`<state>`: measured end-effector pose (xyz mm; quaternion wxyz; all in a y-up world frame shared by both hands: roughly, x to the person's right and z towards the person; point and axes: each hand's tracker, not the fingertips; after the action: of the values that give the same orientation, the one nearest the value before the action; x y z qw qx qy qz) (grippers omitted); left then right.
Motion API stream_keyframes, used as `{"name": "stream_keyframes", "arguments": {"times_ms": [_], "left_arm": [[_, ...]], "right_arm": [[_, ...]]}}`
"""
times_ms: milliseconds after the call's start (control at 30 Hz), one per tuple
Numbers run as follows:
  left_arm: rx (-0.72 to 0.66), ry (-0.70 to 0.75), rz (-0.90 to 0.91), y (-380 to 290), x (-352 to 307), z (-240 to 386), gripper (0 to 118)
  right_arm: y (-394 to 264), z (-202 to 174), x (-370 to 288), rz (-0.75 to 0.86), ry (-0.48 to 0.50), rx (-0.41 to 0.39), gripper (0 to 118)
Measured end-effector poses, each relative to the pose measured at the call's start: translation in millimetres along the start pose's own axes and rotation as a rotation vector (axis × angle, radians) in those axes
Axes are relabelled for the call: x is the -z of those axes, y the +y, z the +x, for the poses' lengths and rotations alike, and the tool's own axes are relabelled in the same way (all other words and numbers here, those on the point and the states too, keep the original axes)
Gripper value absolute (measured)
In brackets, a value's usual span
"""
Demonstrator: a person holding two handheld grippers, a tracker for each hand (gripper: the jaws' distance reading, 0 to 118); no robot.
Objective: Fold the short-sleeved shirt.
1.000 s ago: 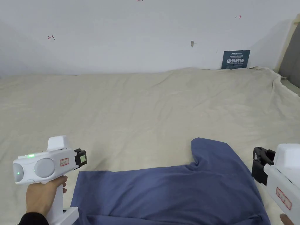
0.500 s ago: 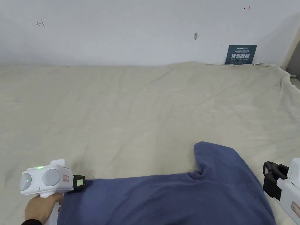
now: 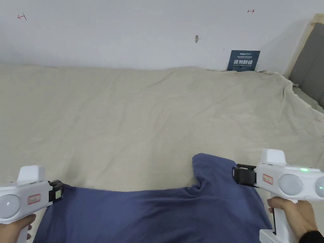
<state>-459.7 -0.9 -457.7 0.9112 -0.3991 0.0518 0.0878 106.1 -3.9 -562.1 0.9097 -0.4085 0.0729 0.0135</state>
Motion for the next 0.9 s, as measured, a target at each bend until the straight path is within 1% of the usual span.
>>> {"name": "stream_keyframes", "arguments": {"times_ms": [67,133,167,200,233,300,333,367,400,433,467,500,533,600,633,667,800,900], "left_arm": [[0.004,-0.002,0.016,3,-7,-4,3],[0.003,-0.010,0.027,5,-13,-6,3],[-0.002,-0.013,0.030,5,-13,-7,3],[-0.003,-0.015,0.031,3,-16,-7,3],[-0.004,-0.015,0.031,2,-16,-7,3],[-0.008,-0.012,0.022,-1,-13,-9,3],[-0.012,-0.010,0.015,-4,-13,-4,3],[-0.016,-0.008,0.011,-7,-12,-4,3],[-0.022,-0.008,0.008,-9,-12,-5,3],[-0.028,-0.006,0.007,-11,-12,-5,3],[-0.035,-0.006,0.006,-12,-9,-7,3],[-0.043,-0.004,0.006,-14,-9,-7,3],[-0.052,-0.003,0.006,-16,-10,-9,3],[-0.069,0.004,0.011,-18,-13,-9,3],[-0.076,0.008,0.012,-20,-16,-9,3],[-0.084,0.012,0.016,-22,-20,-11,3],[-0.120,0.016,0.025,-32,-37,-19,3],[-0.133,0.031,0.033,-43,-58,-23,3]], "right_arm": [[6,4,31,-0.069,-0.030,-0.017,98],[5,7,58,-0.132,-0.056,-0.013,96],[4,7,69,-0.166,-0.070,-0.029,93],[2,7,76,-0.186,-0.075,-0.043,86],[-1,7,84,-0.209,-0.076,-0.051,76],[-10,-6,82,-0.230,-0.093,-0.053,56],[-14,-7,82,-0.223,-0.062,-0.037,50],[-14,-8,76,-0.195,-0.055,0.002,39],[-15,-12,67,-0.192,-0.032,0.034,9],[-17,-17,58,-0.195,-0.004,0.049,1],[-17,-20,52,-0.190,0.002,0.033,1],[-18,-23,46,-0.176,-0.020,0.027,1],[-18,-20,38,-0.151,-0.007,0.013,1],[-19,-23,15,-0.110,0.004,0.018,1],[-19,-24,-2,-0.073,0.029,0.015,1],[-19,-14,-12,-0.048,0.054,0.012,1],[-28,-12,-84,0.060,0.115,0.017,1],[-44,-11,-137,0.110,0.155,0.021,1]]}}
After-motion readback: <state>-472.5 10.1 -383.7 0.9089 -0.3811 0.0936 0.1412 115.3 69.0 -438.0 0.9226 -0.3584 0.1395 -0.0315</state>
